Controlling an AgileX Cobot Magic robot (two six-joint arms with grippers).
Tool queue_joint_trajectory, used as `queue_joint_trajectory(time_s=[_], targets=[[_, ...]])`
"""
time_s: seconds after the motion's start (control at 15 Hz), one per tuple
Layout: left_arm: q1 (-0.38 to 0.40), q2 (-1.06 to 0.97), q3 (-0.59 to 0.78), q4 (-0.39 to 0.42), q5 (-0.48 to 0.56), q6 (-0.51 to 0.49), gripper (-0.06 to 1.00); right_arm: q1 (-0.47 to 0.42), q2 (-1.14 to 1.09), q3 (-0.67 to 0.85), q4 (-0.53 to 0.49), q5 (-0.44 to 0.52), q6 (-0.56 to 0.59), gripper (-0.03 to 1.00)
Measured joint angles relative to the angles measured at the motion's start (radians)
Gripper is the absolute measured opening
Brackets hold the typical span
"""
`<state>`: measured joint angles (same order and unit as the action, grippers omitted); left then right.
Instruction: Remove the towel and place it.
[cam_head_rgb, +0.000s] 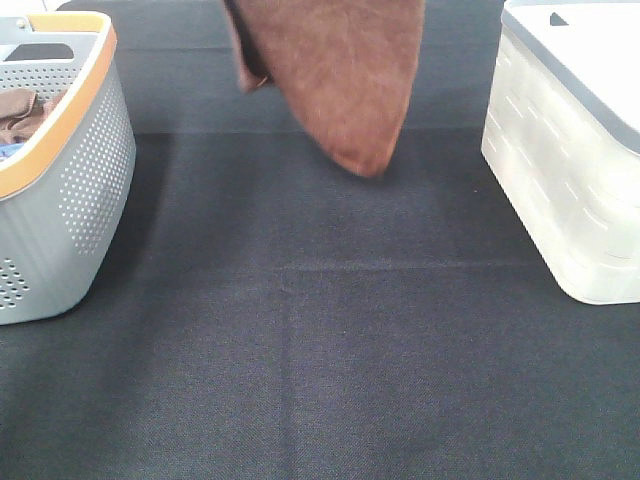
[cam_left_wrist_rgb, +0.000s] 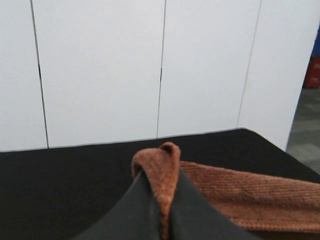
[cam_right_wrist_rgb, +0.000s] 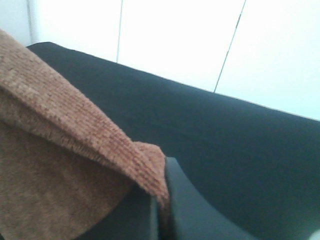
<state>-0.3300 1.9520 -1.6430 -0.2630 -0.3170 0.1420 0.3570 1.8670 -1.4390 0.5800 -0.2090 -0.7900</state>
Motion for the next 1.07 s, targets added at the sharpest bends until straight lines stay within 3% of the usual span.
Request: queue_joint_trajectory(time_s=[0.13, 0.2, 0.27, 0.4, 0.53, 0.67, 0.87, 1.0, 1.07], targets=[[0.002, 0.098, 0.000, 0.002, -0.199, 0.000, 0.00, -0.012, 0.123, -0.125, -0.003, -0.036, -0.088, 0.00], [0.005, 0.143, 0.000, 0.002, -0.235, 0.000, 0.00, -0.023, 0.164, -0.164, 0.015, -0.017, -0.123, 0.00], [0.006, 0.178, 0.000, -0.001, -0.206, 0.000, 0.00, -0.041, 0.191, -0.183, 0.070, 0.049, -0.131, 0.00], [0.007, 0.203, 0.000, -0.008, 0.013, 0.000, 0.00, -0.084, 0.206, -0.186, 0.174, 0.275, -0.131, 0.00], [0.010, 0.197, 0.000, -0.008, 0.218, 0.000, 0.00, -0.100, 0.210, -0.188, 0.150, 0.483, -0.129, 0.00], [0.010, 0.178, 0.000, -0.008, 0.416, 0.000, 0.00, -0.099, 0.210, -0.190, 0.004, 0.678, -0.023, 0.00], [0.010, 0.134, 0.000, -0.008, 0.692, 0.001, 0.00, -0.098, 0.210, -0.190, -0.292, 0.869, 0.335, 0.00], [0.009, 0.090, 0.000, -0.014, 0.912, 0.031, 0.00, -0.096, 0.210, -0.190, -0.377, 1.020, 0.502, 0.00], [0.009, 0.077, 0.000, -0.017, 0.984, 0.035, 0.00, -0.094, 0.210, -0.190, -0.377, 1.078, 0.521, 0.00]])
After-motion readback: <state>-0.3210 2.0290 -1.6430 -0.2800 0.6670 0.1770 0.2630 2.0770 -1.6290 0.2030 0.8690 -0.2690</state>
